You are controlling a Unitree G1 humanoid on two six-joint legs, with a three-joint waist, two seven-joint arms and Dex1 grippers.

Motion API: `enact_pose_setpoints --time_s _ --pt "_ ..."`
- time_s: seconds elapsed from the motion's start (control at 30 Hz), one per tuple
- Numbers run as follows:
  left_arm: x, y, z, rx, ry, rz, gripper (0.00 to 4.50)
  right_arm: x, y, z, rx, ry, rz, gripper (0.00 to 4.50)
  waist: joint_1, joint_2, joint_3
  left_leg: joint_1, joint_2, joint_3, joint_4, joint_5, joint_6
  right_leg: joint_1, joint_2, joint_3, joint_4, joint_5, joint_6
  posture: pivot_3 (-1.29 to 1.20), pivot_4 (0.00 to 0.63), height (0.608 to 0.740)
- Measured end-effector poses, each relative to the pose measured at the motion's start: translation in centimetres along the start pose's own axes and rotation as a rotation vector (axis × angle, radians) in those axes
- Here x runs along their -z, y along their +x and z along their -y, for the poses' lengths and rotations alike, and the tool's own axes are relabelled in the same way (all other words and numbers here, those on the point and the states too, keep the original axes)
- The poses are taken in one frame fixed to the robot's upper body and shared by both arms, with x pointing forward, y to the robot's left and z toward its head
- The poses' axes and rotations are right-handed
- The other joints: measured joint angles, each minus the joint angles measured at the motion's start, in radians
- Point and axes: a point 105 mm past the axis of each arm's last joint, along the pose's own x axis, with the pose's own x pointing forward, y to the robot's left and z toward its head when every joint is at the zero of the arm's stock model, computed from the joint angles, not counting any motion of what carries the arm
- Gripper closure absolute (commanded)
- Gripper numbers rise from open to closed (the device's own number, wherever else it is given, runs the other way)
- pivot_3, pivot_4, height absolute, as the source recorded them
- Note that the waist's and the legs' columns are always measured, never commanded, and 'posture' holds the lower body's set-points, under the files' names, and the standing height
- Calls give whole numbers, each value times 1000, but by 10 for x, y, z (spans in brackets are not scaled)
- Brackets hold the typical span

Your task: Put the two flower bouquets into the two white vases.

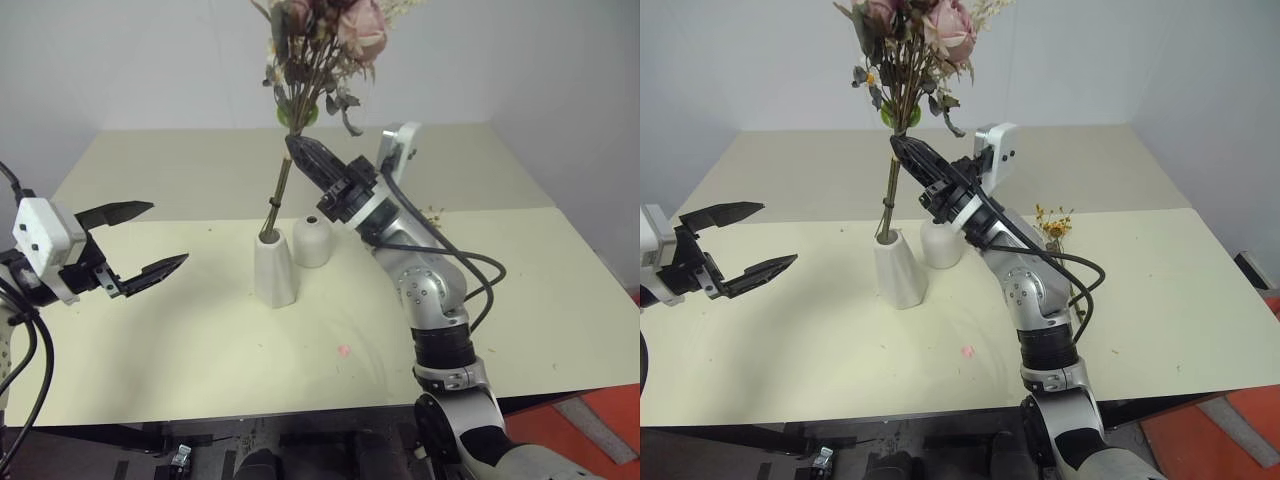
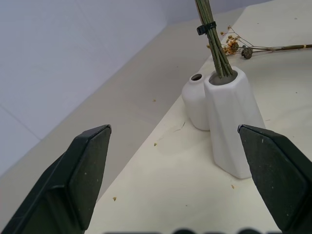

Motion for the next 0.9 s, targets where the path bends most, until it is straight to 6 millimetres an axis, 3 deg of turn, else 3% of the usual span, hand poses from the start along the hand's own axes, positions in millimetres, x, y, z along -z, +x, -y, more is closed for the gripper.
enact_pose_setpoints --time_s 0.9 --pt "0 0 0 -1 1 -1 0 5 -6 11 16 -82 -21 4312 0 0 0 0 0 0 0 0 0 0 0 0 0 0 0 0 150 740"
